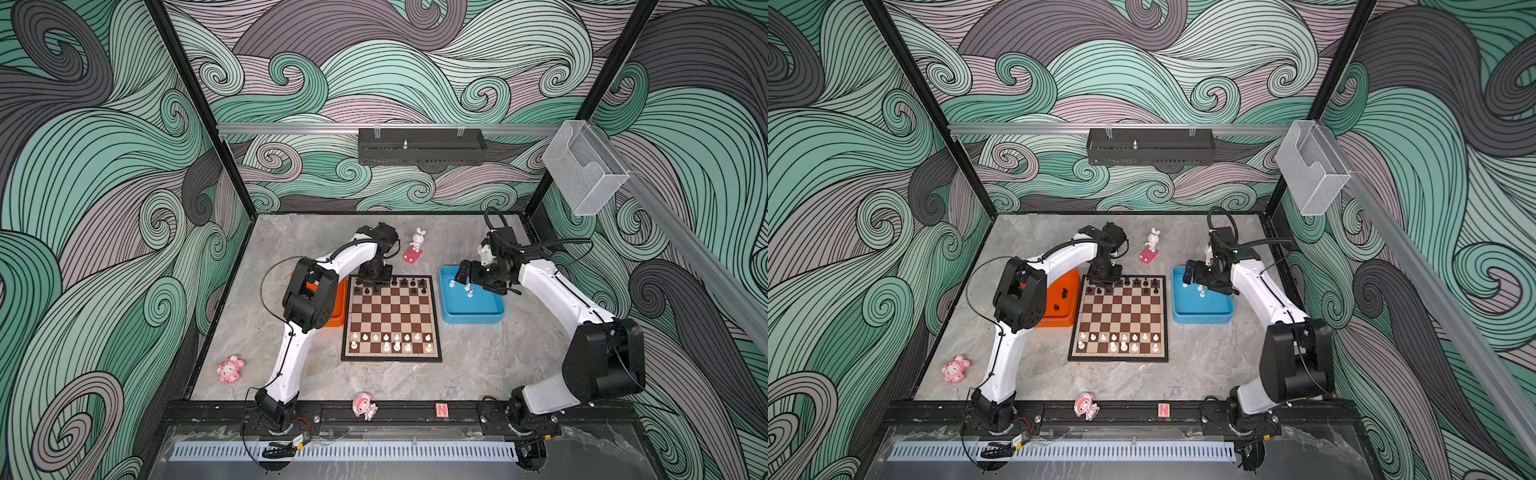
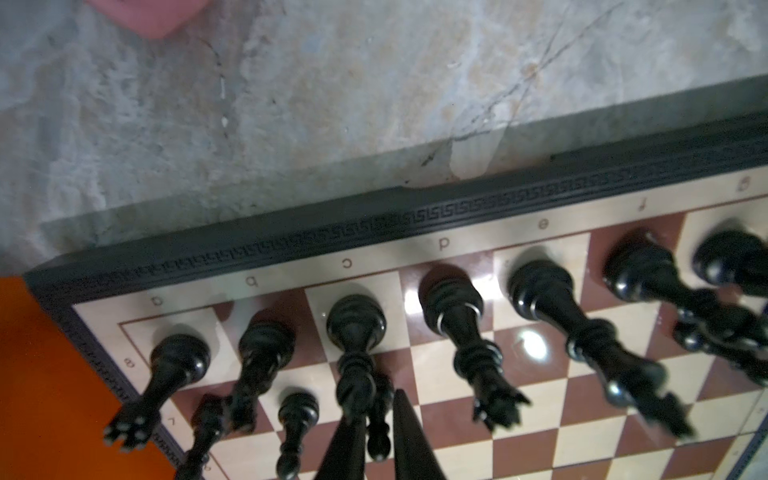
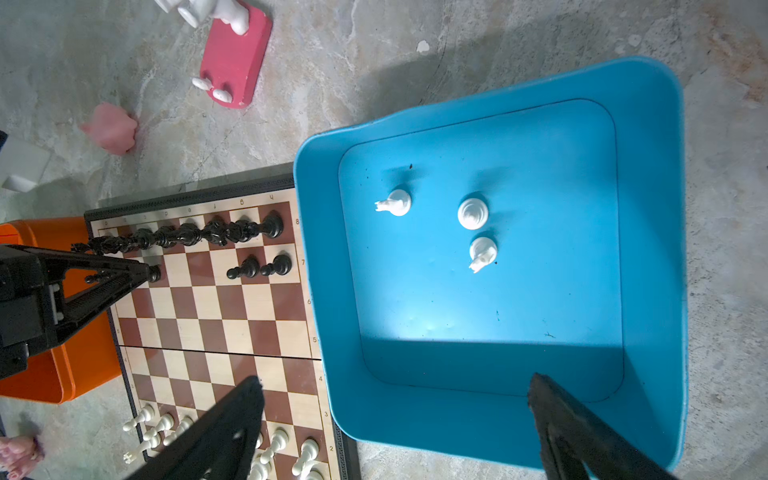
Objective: Set up the chess pieces on the board
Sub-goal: 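Align the held black pawn above an empty square in the black pawn row, then lower the black pawn onto the board and open the left gripper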
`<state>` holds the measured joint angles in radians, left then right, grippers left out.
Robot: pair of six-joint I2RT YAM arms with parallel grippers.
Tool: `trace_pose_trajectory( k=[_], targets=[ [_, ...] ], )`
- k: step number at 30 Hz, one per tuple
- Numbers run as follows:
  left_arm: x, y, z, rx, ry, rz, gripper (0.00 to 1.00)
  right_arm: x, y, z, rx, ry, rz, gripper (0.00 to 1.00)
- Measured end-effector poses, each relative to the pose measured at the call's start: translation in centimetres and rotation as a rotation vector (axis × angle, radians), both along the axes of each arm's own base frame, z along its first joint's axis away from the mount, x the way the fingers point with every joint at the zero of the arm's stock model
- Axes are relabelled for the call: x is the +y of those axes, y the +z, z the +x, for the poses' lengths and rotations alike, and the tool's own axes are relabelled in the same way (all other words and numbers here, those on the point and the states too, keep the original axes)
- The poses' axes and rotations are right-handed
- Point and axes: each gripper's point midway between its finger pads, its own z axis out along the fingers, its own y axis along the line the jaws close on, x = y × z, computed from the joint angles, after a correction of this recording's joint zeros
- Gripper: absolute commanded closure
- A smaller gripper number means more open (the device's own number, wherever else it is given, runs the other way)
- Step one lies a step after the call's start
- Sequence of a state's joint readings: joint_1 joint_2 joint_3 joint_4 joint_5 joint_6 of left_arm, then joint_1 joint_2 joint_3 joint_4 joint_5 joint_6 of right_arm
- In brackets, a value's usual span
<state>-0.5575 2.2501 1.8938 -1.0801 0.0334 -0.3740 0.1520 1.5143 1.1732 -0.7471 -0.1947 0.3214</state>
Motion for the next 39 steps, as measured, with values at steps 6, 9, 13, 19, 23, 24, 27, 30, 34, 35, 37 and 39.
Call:
trace_pose_trajectory(
  k=[6,9,13,19,23,24,27,30,34,35,37,39],
  targets=[
    [0.0,0.0,0.0,-0.001,0.000,0.002,0.81,0.0,0.0,0.0,0.000,0.000,0.000,0.00],
    [0.0,0.0,0.0,-0.001,0.000,0.002,0.80,0.0,0.0,0.0,0.000,0.000,0.000,0.00],
    [0.0,0.0,0.0,-0.001,0.000,0.003,0.77,0.0,0.0,0.0,0.000,0.000,0.000,0.00],
    [0.0,0.0,0.0,-0.002,-0.001,0.002,0.74,0.0,0.0,0.0,0.000,0.000,0.000,0.00],
    [0.0,0.2,0.0,-0.006,-0.001,0.001,0.72,0.0,0.0,0.0,0.000,0.000,0.000,0.00],
    [0.0,0.4,0.0,-0.007,-0.001,0.000,0.72,0.0,0.0,0.0,0.000,0.000,0.000,0.00],
    [0.0,1.1,0.1,-0.020,-0.001,-0.005,0.69,0.0,0.0,0.0,0.000,0.000,0.000,0.00],
    [0.0,2.2,0.4,-0.047,-0.001,-0.011,0.64,0.0,0.0,0.0,-0.001,0.000,0.001,0.00],
    [0.1,3.8,0.8,-0.087,0.000,-0.014,0.53,0.0,0.2,0.0,-0.006,0.000,0.000,0.00],
    [0.2,4.3,0.9,-0.097,0.001,-0.010,0.51,0.0,0.3,0.0,-0.010,0.000,0.000,0.00],
    [0.4,5.0,1.0,-0.116,0.003,-0.006,0.46,-0.1,0.5,0.0,-0.015,-0.002,-0.002,0.00],
    [0.6,5.7,1.2,-0.138,0.002,-0.001,0.39,-0.2,0.6,0.0,-0.019,-0.004,-0.009,0.00]
  ],
)
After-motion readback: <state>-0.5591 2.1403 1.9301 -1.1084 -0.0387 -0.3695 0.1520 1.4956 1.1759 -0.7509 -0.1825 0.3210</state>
